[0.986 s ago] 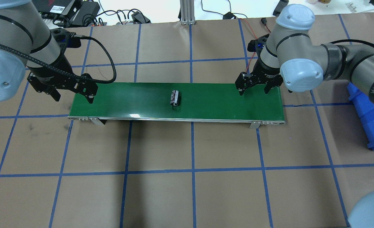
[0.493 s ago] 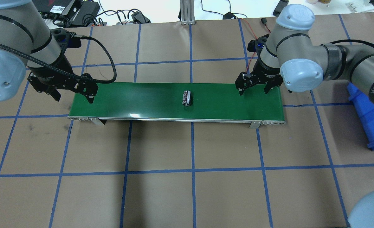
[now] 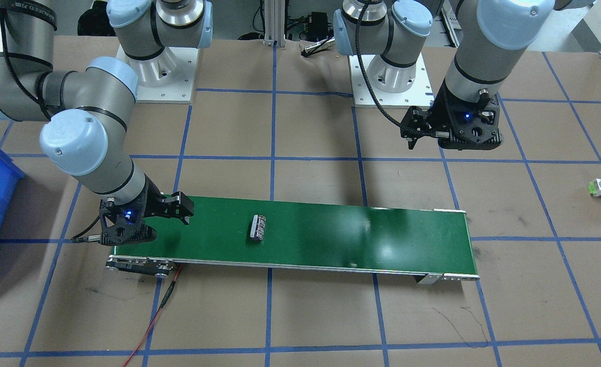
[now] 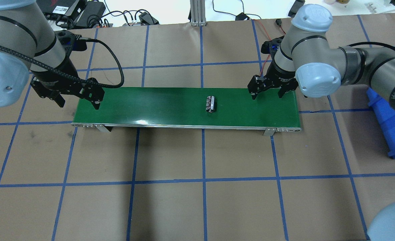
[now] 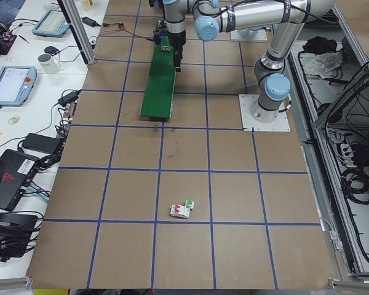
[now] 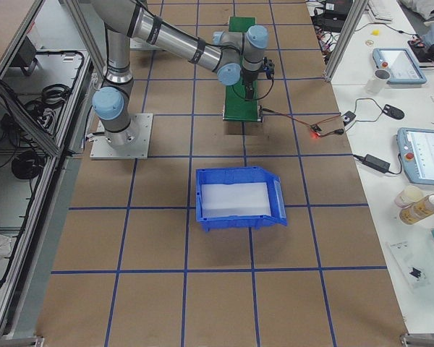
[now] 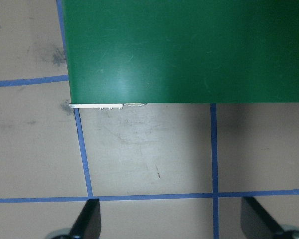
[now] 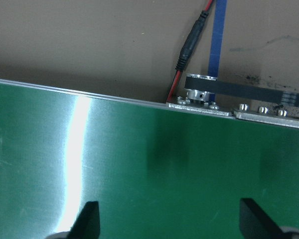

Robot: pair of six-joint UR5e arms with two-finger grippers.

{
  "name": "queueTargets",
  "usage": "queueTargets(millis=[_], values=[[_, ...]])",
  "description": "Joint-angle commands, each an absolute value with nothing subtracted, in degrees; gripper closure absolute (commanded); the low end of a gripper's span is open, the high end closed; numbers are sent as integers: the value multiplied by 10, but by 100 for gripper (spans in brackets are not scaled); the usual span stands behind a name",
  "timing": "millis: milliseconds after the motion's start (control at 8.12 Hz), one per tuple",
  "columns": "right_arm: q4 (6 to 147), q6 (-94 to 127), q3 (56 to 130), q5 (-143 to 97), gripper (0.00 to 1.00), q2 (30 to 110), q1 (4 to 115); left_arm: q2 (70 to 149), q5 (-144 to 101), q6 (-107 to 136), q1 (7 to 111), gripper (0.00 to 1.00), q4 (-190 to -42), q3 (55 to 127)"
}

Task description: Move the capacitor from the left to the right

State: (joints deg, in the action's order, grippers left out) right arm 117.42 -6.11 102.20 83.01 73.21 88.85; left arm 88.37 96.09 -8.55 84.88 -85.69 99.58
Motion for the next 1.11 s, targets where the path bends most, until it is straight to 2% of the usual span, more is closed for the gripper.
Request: queueTargets(millis=[0,493,986], values=[[1182,-46,1022,824,1,732,890,885,961,-85,849,0,-850,996],[1205,38,1022,830,2,729,930,885,963,-86,849,0,-848,996],[1215,51,1023,857,8,715,944,886,960,-85,849,0,-838,997]])
